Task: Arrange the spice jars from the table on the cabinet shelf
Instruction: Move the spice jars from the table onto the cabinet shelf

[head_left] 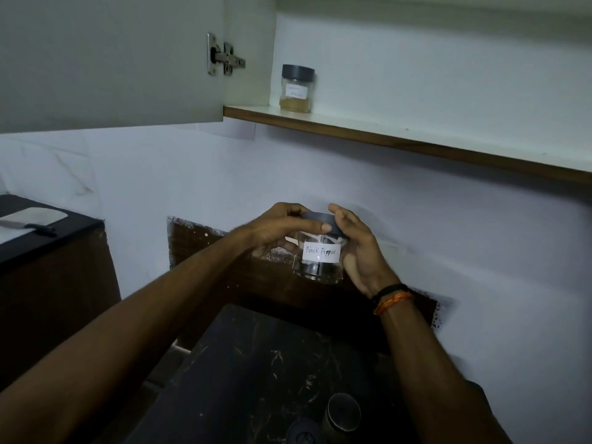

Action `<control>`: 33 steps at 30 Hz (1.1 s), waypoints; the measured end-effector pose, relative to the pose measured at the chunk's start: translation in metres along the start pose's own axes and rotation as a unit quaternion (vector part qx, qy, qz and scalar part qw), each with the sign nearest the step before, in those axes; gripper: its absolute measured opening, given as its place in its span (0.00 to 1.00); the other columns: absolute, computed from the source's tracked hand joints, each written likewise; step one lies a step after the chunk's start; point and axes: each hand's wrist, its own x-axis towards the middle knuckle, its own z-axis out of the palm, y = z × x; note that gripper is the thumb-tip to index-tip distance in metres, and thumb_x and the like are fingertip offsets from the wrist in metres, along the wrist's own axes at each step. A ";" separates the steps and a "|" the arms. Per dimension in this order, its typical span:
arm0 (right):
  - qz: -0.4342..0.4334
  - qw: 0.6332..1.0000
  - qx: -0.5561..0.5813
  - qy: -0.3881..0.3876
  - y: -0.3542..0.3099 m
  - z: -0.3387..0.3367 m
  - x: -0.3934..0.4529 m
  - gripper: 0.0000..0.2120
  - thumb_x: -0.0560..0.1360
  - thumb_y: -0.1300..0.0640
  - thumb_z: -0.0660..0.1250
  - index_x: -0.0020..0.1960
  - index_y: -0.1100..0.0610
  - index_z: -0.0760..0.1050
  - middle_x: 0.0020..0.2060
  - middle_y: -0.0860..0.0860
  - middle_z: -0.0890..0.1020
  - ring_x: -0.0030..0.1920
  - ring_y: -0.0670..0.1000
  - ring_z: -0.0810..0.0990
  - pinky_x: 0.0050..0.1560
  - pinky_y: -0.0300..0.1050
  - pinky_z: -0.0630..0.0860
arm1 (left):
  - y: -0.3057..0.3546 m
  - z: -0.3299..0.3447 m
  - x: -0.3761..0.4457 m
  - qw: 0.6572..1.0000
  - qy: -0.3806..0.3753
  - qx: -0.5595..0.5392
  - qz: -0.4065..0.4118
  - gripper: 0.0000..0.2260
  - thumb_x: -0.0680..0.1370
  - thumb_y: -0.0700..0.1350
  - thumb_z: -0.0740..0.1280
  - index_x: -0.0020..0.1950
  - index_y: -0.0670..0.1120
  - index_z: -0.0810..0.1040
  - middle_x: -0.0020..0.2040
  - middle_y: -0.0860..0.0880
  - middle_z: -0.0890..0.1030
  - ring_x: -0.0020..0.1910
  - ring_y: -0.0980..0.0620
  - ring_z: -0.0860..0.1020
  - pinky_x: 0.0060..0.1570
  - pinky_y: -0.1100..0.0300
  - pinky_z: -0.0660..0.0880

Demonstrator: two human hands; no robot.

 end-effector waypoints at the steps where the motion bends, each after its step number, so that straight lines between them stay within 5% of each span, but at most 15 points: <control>1: -0.007 1.000 -0.007 -0.007 -0.006 0.002 0.003 0.12 0.76 0.48 0.65 0.56 0.51 0.77 0.47 0.44 0.86 0.50 0.46 0.84 0.47 0.40 0.81 | 0.007 -0.002 0.002 1.000 0.000 0.004 0.006 0.28 0.64 0.54 0.80 0.59 0.43 0.80 0.52 0.46 0.86 0.52 0.47 0.85 0.47 0.50 0.83; 8: -0.060 0.994 -0.084 -0.032 -0.054 0.010 0.031 0.23 0.80 0.43 0.59 0.64 0.61 0.73 0.53 0.50 0.81 0.54 0.48 0.81 0.60 0.49 0.77 | 0.065 -0.020 0.018 0.996 0.004 0.062 0.061 0.27 0.64 0.53 0.80 0.58 0.44 0.81 0.53 0.44 0.85 0.53 0.44 0.84 0.47 0.51 0.82; 12: -0.148 0.971 -0.179 0.047 -0.091 0.008 0.052 0.20 0.79 0.36 0.55 0.57 0.48 0.78 0.54 0.46 0.82 0.55 0.44 0.81 0.59 0.43 0.78 | 0.109 -0.034 0.025 0.990 0.018 0.085 0.108 0.22 0.67 0.53 0.78 0.56 0.43 0.82 0.52 0.43 0.85 0.53 0.45 0.83 0.50 0.49 0.81; 17: -0.300 0.821 -0.432 0.223 -0.127 -0.012 0.089 0.16 0.82 0.50 0.60 0.49 0.60 0.81 0.48 0.54 0.84 0.53 0.56 0.78 0.53 0.50 0.74 | 0.157 -0.049 0.034 0.985 0.042 0.090 0.143 0.26 0.63 0.53 0.79 0.55 0.40 0.83 0.50 0.40 0.85 0.49 0.46 0.84 0.46 0.52 0.81; 21: -0.302 0.718 -0.586 0.223 -0.134 -0.029 0.116 0.11 0.80 0.55 0.62 0.50 0.58 0.81 0.47 0.54 0.84 0.55 0.57 0.74 0.49 0.47 0.71 | 0.182 -0.057 0.046 0.982 0.048 0.106 0.147 0.24 0.64 0.53 0.79 0.53 0.40 0.83 0.47 0.45 0.85 0.48 0.48 0.83 0.50 0.50 0.80; 25: -0.281 0.628 -0.691 0.223 -0.131 -0.041 0.140 0.15 0.80 0.52 0.61 0.51 0.60 0.82 0.46 0.58 0.83 0.56 0.60 0.74 0.52 0.53 0.71 | 0.198 -0.066 0.064 0.979 0.055 0.113 0.163 0.22 0.64 0.53 0.79 0.52 0.42 0.84 0.45 0.47 0.85 0.47 0.50 0.83 0.46 0.51 0.79; 28: -0.292 0.549 -0.750 0.224 -0.125 -0.051 0.153 0.18 0.81 0.50 0.59 0.48 0.60 0.83 0.44 0.58 0.84 0.56 0.60 0.75 0.50 0.52 0.70 | 0.208 -0.073 0.079 0.974 0.075 0.123 0.173 0.24 0.65 0.53 0.79 0.55 0.40 0.83 0.48 0.46 0.85 0.53 0.47 0.83 0.54 0.46 0.80; 31: -0.291 0.504 -0.779 0.235 -0.115 -0.057 0.159 0.21 0.81 0.50 0.56 0.40 0.59 0.81 0.38 0.57 0.83 0.47 0.60 0.78 0.43 0.51 0.70 | 0.214 -0.083 0.101 0.972 0.084 0.138 0.170 0.24 0.66 0.51 0.79 0.57 0.41 0.82 0.53 0.44 0.85 0.57 0.44 0.82 0.57 0.44 0.79; 33: -0.299 0.504 -0.768 0.260 -0.109 -0.057 0.160 0.22 0.81 0.51 0.54 0.34 0.57 0.76 0.31 0.55 0.80 0.35 0.58 0.76 0.35 0.48 0.69 | 0.214 -0.091 0.117 0.972 0.087 0.141 0.167 0.24 0.65 0.50 0.79 0.57 0.40 0.82 0.54 0.44 0.85 0.55 0.46 0.82 0.54 0.47 0.80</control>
